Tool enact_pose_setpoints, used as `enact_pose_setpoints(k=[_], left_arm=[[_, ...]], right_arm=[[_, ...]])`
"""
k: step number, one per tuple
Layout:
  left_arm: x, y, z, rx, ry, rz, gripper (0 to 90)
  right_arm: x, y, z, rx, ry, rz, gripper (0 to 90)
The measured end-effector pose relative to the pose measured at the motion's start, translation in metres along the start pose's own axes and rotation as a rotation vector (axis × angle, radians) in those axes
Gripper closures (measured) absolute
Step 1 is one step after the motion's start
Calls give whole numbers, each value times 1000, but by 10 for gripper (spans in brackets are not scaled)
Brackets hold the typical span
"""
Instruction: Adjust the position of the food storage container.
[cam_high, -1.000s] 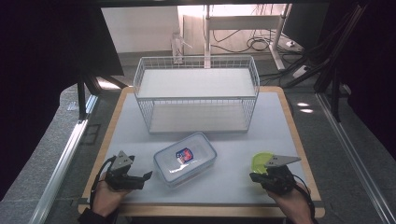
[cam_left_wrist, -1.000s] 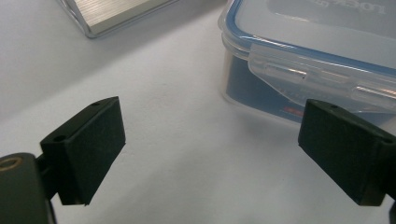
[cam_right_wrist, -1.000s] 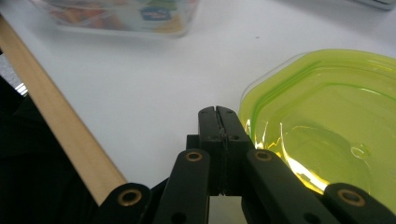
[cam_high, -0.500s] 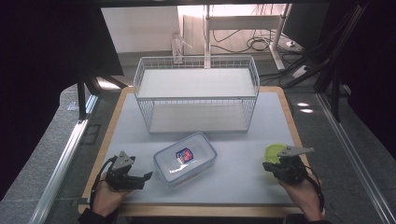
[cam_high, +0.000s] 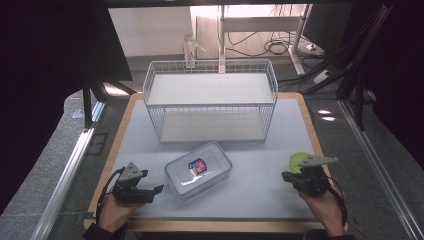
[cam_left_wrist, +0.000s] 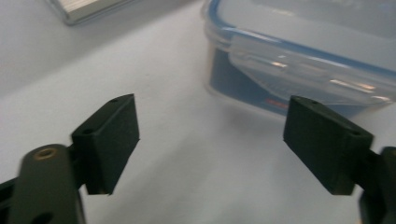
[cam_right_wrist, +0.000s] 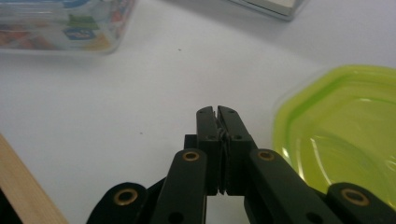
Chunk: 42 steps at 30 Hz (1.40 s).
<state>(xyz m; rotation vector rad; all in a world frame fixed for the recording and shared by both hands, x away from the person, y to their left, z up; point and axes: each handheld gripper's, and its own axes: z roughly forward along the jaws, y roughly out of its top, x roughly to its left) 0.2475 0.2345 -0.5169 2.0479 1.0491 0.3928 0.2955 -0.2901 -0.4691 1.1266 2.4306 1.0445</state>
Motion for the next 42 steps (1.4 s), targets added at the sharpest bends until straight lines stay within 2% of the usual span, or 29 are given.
enact_pose_setpoints(k=[2,3,4,5,11,13,18,21,23,27,29,31,35,40,42], left_arm=[[-1,0,0,1,-10,6,258],[-1,0,0,1,-28,8,286],[-2,0,1,3,-44,10,286],[-2,0,2,9,-54,14,335],[-5,1,5,15,-94,21,429],[-6,2,7,26,-92,24,467],[-6,4,13,40,-95,18,556],[-6,5,16,50,-107,11,592],[-3,6,17,45,-114,-15,667],[0,6,18,41,-122,-52,728],[1,8,19,38,-127,-62,779],[1,9,20,38,-120,-71,792],[3,13,26,36,-134,-97,831],[6,19,39,69,-117,-97,866],[6,22,43,67,-118,-97,868]], right_arm=[[2,1,0,-8,12,-6,876],[6,3,0,-21,38,-8,868],[6,3,0,-21,38,-8,868],[9,6,2,-43,70,-4,866],[16,12,9,-50,83,-21,846],[20,18,16,-36,64,-31,841],[25,27,28,-19,55,-55,860],[29,33,39,-8,77,-71,860],[33,38,47,-17,85,-99,860],[34,44,56,-22,109,-90,866],[37,50,68,-19,127,-83,880],[38,52,73,-19,133,-82,884],[41,62,89,-21,143,-91,900],[41,69,107,-21,138,-81,900],[40,70,110,-20,140,-79,899]])
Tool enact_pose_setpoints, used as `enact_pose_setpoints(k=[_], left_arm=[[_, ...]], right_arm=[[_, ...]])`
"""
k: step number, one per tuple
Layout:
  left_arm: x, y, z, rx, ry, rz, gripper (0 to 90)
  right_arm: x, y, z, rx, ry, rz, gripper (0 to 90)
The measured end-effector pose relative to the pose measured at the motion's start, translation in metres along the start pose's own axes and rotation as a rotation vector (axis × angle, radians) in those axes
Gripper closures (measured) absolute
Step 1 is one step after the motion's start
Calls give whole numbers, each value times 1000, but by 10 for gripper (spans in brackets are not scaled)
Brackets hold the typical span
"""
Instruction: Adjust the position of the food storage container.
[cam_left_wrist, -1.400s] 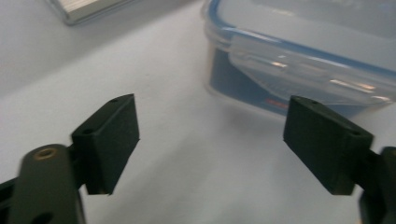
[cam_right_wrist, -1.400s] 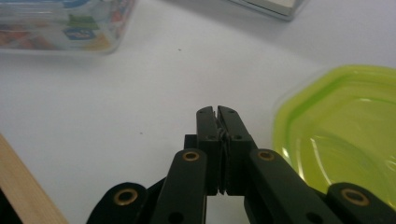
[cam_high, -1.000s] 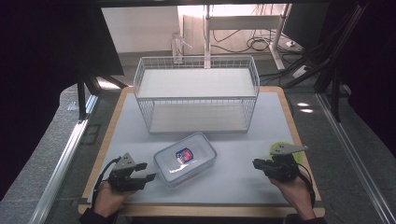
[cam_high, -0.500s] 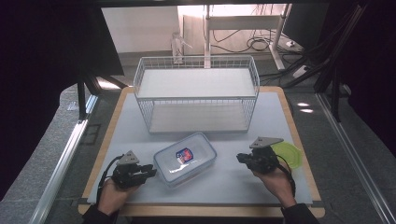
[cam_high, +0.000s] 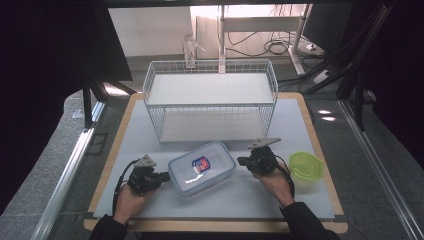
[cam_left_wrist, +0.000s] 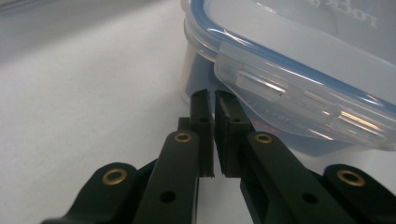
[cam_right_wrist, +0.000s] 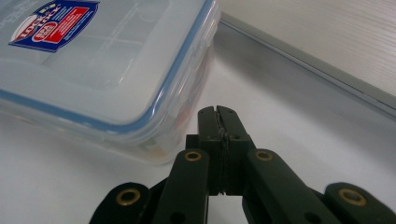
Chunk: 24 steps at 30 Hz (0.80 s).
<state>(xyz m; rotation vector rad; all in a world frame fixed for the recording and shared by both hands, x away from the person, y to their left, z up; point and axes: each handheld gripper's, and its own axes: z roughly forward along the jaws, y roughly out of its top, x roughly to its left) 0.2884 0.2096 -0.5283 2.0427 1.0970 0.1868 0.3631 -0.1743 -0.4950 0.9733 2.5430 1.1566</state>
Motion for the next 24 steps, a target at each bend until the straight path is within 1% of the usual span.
enact_pose_setpoints(k=[2,3,6,7,8,9,10,11,12,13,14,16,17,19,20,24], left_arm=[[0,4,3,1,6,7,869],[0,6,5,1,7,10,873],[1,12,11,-1,18,18,877],[1,14,13,0,21,20,882],[3,17,17,-3,18,21,888],[3,17,17,-3,18,21,890],[4,21,22,-4,11,21,893],[4,21,22,-4,11,21,899],[4,25,25,0,30,35,899],[4,25,25,0,30,35,900],[4,26,26,3,30,39,900],[5,28,28,-1,16,35,900],[4,28,29,-3,15,31,900],[1,28,30,6,10,38,900],[-1,28,30,10,9,43,900],[-7,28,31,22,2,58,900]], right_arm=[[0,1,1,-2,-4,1,899],[-2,2,4,-3,2,5,899],[-2,3,5,1,-15,5,900],[-4,3,5,1,-14,11,900],[-6,2,5,14,-9,30,900],[-6,2,5,14,-9,30,900],[-5,1,6,43,-11,27,900],[-5,1,6,43,-11,27,900],[0,-2,7,57,-35,17,900],[0,-2,7,57,-35,17,900],[3,-2,3,72,-42,17,900],[4,-3,2,72,-42,16,900],[5,-6,0,73,-46,24,900],[9,-11,-6,73,-45,36,900],[9,-11,-6,73,-45,36,900],[17,-20,-17,84,-61,43,900]])
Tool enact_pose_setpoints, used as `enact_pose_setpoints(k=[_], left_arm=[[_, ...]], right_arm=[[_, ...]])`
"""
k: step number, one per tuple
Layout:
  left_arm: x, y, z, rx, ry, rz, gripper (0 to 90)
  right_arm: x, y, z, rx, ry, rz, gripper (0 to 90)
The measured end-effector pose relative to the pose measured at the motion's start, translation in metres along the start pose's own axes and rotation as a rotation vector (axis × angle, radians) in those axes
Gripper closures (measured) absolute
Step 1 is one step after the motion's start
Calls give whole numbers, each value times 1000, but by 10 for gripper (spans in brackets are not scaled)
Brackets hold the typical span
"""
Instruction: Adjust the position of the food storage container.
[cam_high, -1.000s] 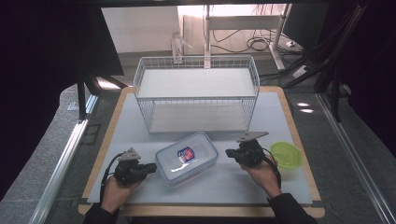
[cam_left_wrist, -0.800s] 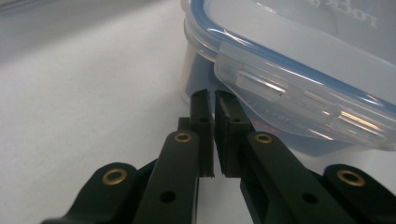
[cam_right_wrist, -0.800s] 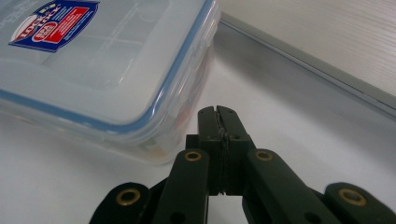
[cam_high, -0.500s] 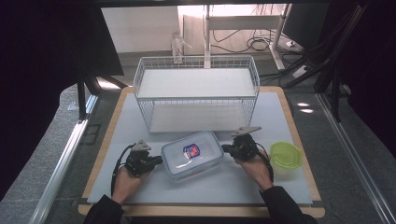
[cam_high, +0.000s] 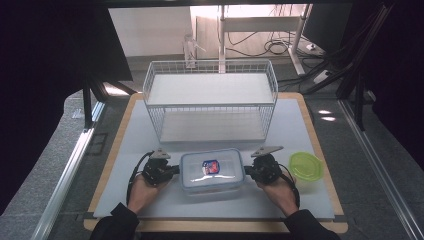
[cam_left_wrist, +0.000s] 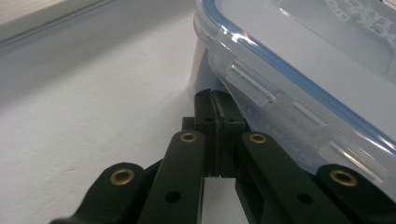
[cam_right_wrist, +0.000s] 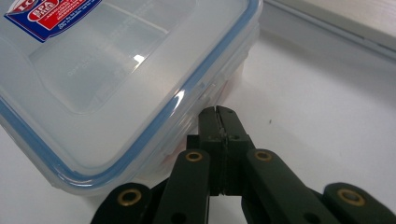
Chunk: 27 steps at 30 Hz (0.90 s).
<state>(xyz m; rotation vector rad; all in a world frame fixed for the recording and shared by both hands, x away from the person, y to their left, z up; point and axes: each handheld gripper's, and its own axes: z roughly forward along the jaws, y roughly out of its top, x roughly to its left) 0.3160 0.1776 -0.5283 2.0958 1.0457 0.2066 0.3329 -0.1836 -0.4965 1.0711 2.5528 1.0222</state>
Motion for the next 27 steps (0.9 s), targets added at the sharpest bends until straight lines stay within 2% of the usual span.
enact_pose_setpoints(k=[6,10,13,14,15,19,24,27], left_arm=[[-10,1,3,11,-16,27,900],[-11,2,5,12,-25,35,900],[-9,1,4,18,-41,32,899],[-10,0,1,19,-32,38,892],[-10,0,-2,15,-17,50,871],[-10,-6,-17,-21,19,42,767],[-14,-20,-30,-30,50,57,598],[-17,-23,-37,-63,54,74,523]], right_arm=[[8,-13,-12,6,-12,3,900],[14,-21,-19,6,-13,3,900],[14,-21,-19,3,-8,2,900],[13,-21,-19,1,-7,-1,900],[12,-21,-20,-6,-13,-8,888],[11,-20,-26,-37,-61,-36,807],[11,-20,-35,-76,-62,-48,677],[12,-21,-40,-91,-70,-60,596]])
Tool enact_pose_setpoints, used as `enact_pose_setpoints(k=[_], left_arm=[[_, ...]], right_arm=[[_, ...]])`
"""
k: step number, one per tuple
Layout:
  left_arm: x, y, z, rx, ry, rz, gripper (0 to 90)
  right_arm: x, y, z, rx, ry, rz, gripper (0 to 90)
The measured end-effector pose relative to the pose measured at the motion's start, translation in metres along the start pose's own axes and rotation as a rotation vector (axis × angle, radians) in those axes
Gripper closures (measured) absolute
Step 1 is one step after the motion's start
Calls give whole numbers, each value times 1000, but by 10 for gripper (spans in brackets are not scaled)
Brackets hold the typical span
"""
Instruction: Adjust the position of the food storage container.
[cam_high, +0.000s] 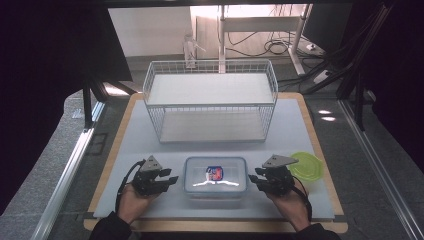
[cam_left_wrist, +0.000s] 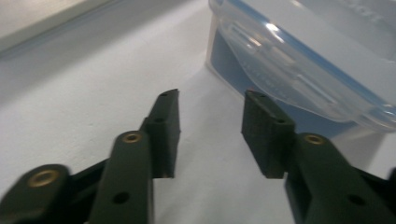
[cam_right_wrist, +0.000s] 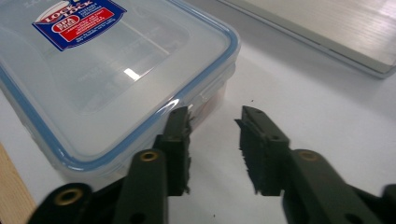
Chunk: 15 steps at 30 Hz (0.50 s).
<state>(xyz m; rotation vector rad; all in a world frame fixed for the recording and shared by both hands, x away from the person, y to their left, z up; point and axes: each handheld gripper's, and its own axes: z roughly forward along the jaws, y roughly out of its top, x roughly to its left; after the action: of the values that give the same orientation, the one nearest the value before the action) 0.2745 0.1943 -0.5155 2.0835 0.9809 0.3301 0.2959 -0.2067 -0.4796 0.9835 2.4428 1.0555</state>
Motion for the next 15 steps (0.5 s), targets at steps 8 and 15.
enact_pose_setpoints(k=[8,15], left_arm=[[-6,-8,-9,-31,14,39,283],[-11,-17,-13,1,-3,85,139]], right_arm=[[-3,-6,-13,-39,4,3,424],[-2,-13,-21,-74,13,17,259]])
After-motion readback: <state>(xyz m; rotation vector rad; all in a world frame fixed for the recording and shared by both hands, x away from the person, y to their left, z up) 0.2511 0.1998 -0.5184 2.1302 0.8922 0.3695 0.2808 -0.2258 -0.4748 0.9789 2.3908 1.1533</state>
